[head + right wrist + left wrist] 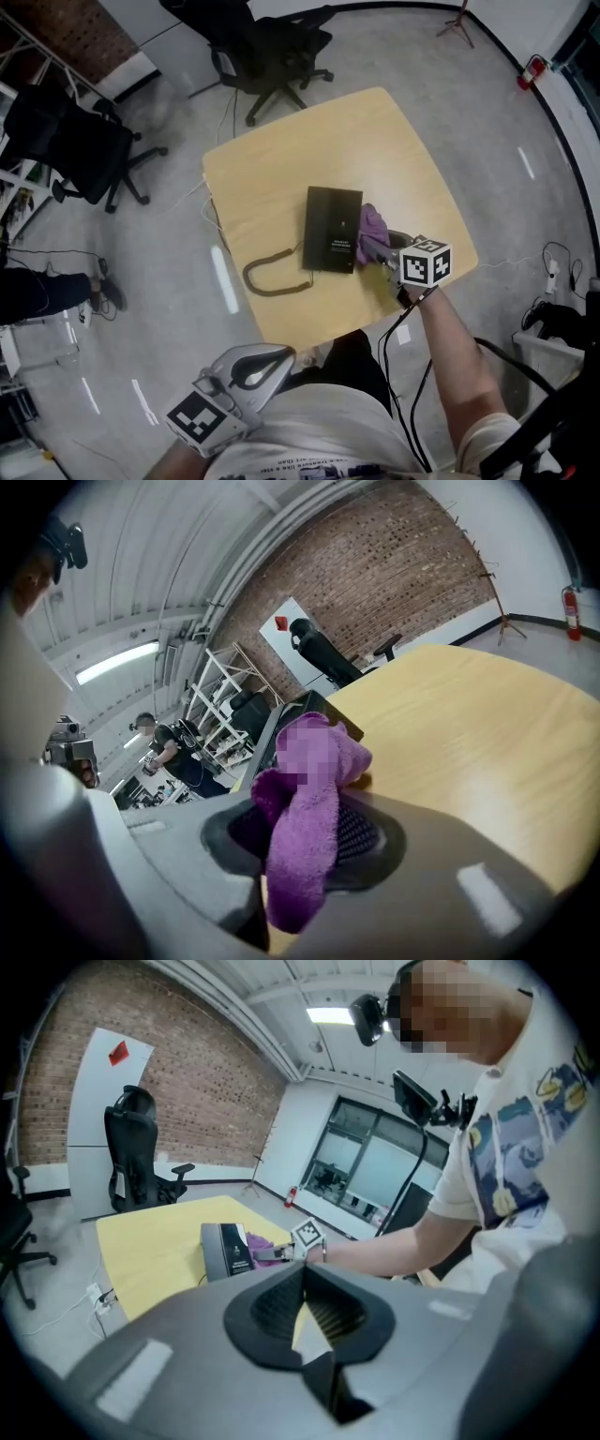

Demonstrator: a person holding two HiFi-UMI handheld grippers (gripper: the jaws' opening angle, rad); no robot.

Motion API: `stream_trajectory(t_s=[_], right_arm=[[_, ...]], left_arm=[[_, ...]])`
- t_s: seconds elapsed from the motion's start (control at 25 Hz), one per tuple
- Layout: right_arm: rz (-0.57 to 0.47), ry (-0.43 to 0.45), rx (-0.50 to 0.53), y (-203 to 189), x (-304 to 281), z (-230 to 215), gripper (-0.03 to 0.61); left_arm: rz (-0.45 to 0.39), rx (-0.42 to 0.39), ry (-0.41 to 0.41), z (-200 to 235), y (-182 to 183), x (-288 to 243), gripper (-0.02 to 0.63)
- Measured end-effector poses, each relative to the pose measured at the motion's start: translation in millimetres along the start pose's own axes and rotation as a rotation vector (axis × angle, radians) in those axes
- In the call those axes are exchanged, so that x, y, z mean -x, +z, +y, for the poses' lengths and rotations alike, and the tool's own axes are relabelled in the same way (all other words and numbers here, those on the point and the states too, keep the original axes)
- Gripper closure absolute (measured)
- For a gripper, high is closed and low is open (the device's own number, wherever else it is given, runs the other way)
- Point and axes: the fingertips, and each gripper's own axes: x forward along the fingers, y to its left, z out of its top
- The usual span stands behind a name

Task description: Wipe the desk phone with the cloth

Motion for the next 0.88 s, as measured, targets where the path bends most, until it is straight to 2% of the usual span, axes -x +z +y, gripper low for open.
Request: stream_trajectory(t_s=[0.36,0.88], right_arm=[[0.045,-0.060,0.018,-41,9,16,0.457],[0.190,-0.133,0.050,-89,25,47,0.458]], left_arm=[[0.002,-0.012,-0.010,-11,-24,27,0.609],[-0.048,-0.031,-0.035,-29,-46,57,0.610]])
